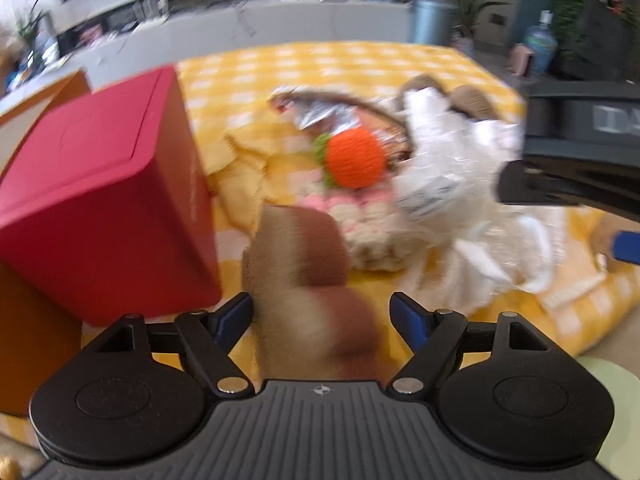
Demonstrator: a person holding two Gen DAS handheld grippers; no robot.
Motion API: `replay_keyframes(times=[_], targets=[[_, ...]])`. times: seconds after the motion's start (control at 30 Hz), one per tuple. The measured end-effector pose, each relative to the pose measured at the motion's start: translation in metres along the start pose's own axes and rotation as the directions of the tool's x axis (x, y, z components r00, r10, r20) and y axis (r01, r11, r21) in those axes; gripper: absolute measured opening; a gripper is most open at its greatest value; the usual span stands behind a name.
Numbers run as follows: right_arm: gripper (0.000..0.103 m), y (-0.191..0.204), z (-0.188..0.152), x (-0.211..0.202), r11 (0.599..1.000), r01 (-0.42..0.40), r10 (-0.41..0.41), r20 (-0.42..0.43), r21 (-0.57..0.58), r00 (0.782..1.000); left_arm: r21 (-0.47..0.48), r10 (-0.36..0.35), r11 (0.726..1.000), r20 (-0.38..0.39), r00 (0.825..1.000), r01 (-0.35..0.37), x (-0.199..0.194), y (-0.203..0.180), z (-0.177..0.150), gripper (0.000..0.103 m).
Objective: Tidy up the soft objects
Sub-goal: 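Grasp the brown sponge with the left gripper while the right gripper approaches the plastic bag, then lift the brown sponge with the left gripper while the right gripper grasps the ribboned plastic bag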
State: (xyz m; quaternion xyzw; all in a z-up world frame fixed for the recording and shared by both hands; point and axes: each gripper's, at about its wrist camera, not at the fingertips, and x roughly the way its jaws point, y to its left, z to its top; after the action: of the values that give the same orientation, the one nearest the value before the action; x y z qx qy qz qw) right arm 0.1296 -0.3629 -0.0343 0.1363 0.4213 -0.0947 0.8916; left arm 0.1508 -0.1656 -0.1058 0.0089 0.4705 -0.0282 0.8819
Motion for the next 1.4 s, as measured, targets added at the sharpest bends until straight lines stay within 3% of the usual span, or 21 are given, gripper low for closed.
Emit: replay_keyframes(times=[0.07,0.13,0.3,0.37,0.63,0.8,1.0,1.13,1.33,1.4], targets=[[0.1,0.002,0.0,0.001,1.0,0.001,-0.001,-0.003,-0.008,1.0,-0.05,-0.005,0.999,-0.053,0.999,0.002,0.008,0.008,0.001,0.09],[0.1,0.003,0.0,0.001,1.0,-0.002,0.002,0.0,-0.01,1.0,-0.107,-0.057,0.993,-0.074,0.996,0.049,0.012,0.018,-0.001,0.087],[0.1,0.002,-0.001,-0.001,1.0,0.004,-0.004,0.009,-0.008,1.0,-0.153,-0.067,0.986,-0.048,0.997,0.059,0.004,0.03,-0.006,0.044],[0.1,0.001,0.0,-0.001,1.0,0.007,-0.007,0.01,-0.006,1.0,-0.16,-0.084,0.984,-0.046,0.995,0.076,0.0,0.035,-0.009,0.038],[0.1,0.004,-0.001,0.001,1.0,0.014,-0.014,0.013,-0.019,1.0,-0.07,-0.11,0.991,0.044,0.993,0.113,-0.024,0.033,-0.011,0.036],[0.1,0.005,-0.001,0.001,1.0,0.011,-0.011,0.015,-0.025,1.0,-0.01,-0.174,0.984,0.082,0.981,0.176,-0.045,0.033,-0.011,0.036],[0.1,0.01,0.0,0.004,0.998,-0.026,0.026,0.012,-0.052,1.0,-0.008,-0.221,0.975,0.128,0.967,0.224,-0.067,0.039,-0.009,0.036],[0.1,0.03,0.0,0.014,0.987,-0.069,0.068,-0.009,-0.144,0.998,-0.03,-0.235,0.97,0.137,0.962,0.241,-0.072,0.047,-0.007,0.036],[0.1,0.058,-0.001,0.05,0.958,0.007,-0.037,-0.101,-0.287,0.994,-0.08,-0.229,0.967,0.138,0.964,0.241,-0.074,0.06,-0.004,0.036],[0.091,0.06,-0.004,0.057,0.954,-0.005,-0.037,-0.135,-0.299,0.99,-0.09,-0.233,0.965,0.138,0.963,0.247,-0.075,0.063,-0.003,0.036]])
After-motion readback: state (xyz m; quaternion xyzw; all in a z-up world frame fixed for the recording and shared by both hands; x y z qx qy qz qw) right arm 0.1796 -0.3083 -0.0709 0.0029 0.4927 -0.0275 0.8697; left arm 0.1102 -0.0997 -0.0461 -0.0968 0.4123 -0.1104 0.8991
